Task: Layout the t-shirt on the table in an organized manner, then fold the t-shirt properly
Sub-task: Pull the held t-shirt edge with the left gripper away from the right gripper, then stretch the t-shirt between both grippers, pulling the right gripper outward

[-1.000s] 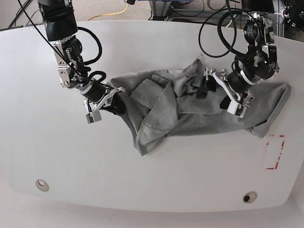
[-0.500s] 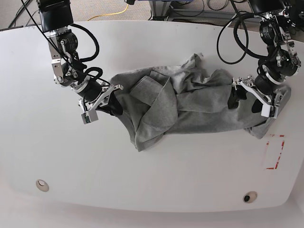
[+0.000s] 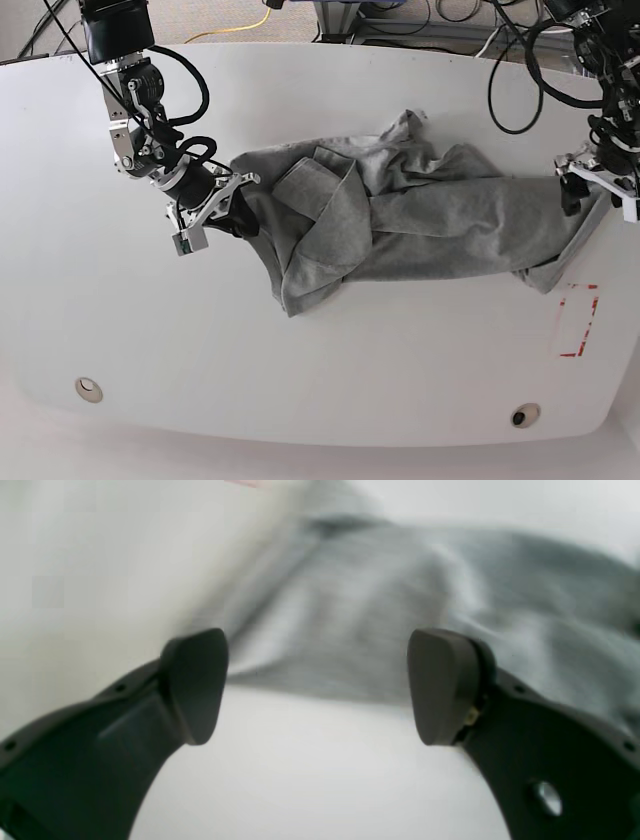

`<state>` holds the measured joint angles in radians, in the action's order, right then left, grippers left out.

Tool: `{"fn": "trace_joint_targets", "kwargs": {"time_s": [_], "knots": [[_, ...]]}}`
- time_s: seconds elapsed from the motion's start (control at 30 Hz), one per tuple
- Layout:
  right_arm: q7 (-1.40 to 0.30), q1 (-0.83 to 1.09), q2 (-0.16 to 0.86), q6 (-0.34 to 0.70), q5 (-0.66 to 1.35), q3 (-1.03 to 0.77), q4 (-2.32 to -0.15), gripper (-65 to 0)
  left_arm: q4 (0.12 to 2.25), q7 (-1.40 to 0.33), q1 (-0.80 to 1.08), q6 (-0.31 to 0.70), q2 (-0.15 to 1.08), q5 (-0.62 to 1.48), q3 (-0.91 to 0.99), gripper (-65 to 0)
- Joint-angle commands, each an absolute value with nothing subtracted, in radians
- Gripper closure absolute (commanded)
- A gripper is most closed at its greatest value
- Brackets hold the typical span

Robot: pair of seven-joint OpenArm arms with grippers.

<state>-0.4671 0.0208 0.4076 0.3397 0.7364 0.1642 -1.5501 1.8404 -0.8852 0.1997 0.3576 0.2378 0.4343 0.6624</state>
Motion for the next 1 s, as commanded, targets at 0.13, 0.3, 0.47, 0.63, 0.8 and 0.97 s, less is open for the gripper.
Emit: {"fn": "trace_joint_targets", "kwargs": {"time_s": [0.13, 0.3, 0.47, 0.63, 0.8, 0.97], "knots": [[-0.44, 0.008, 0.418, 0.346, 0.746, 0.156, -1.569, 0.0, 1.787, -0.865, 0.125, 0.395, 0.326, 0.387, 0.677, -53.1], [-0.44, 0.008, 0.418, 0.346, 0.746, 0.156, -1.572, 0.0, 1.675, -0.865, 0.074, 0.406, 0.383, 0.355, 0.677, -53.1], [-0.44, 0.008, 0.423, 0.346, 0.746, 0.156, -1.572, 0.0, 1.552, -0.862, 0.013, 0.406, 0.446, 0.351, 0.674, -53.1], [-0.44, 0.008, 0.423, 0.346, 0.746, 0.156, -1.575, 0.0, 1.415, -0.803, -0.019, 0.406, 0.492, 0.351, 0.662, -53.1], [-0.44, 0.008, 0.427, 0.346, 0.748, 0.154, -1.615, 0.0, 1.336, -0.762, -0.021, 0.406, 0.532, 0.352, 0.587, -53.1], [-0.441, 0.005, 0.464, 0.321, 0.753, 0.154, -1.689, 0.0, 1.311, -0.743, -0.021, 0.406, 0.532, 0.352, 0.538, -53.1]]}}
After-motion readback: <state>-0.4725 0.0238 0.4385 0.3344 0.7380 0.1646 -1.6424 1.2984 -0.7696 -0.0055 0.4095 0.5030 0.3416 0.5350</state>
